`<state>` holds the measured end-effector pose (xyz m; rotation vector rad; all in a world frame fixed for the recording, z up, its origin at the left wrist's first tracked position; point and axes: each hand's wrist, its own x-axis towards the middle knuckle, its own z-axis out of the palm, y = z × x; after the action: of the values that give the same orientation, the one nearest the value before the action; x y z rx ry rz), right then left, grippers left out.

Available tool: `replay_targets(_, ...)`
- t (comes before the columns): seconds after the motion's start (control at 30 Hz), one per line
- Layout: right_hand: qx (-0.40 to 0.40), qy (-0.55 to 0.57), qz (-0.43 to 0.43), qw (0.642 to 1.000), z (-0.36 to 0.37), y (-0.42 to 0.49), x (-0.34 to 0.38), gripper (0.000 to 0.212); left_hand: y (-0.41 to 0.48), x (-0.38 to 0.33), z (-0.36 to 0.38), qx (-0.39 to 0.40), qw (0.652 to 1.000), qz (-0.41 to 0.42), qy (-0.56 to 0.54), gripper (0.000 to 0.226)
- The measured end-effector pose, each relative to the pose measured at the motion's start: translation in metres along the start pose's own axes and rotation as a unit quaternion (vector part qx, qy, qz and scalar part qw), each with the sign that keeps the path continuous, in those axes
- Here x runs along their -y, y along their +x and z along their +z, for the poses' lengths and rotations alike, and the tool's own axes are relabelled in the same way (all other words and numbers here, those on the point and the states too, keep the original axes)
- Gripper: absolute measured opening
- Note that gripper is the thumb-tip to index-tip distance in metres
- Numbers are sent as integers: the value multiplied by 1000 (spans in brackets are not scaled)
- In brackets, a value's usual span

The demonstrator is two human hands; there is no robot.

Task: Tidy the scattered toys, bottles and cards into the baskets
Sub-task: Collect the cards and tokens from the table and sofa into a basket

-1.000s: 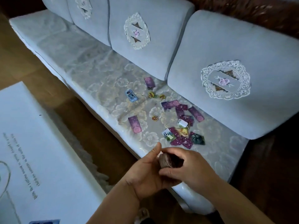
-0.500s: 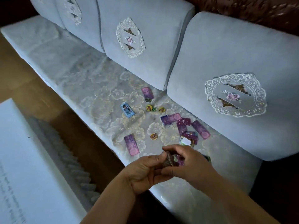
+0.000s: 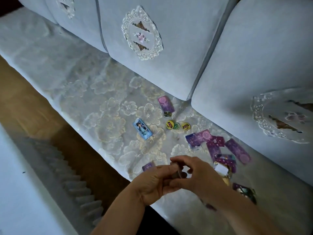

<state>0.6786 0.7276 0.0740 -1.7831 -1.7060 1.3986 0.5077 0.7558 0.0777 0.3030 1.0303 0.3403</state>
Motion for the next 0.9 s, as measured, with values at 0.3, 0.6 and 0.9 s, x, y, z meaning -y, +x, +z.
replay_targets(0.3,-87,132,158,975,26,173,-16,33,116,-119,-121,-164,972,22,167,25)
replay_targets(0.6,-180,-29,254,950,35,278,-99,30,213,-119,-215,-339,679,65,648,52)
replay_targets(0.9,-212,-115,248,938,43,322,-126,34,232,-89,-234,-337,580,218,709,62)
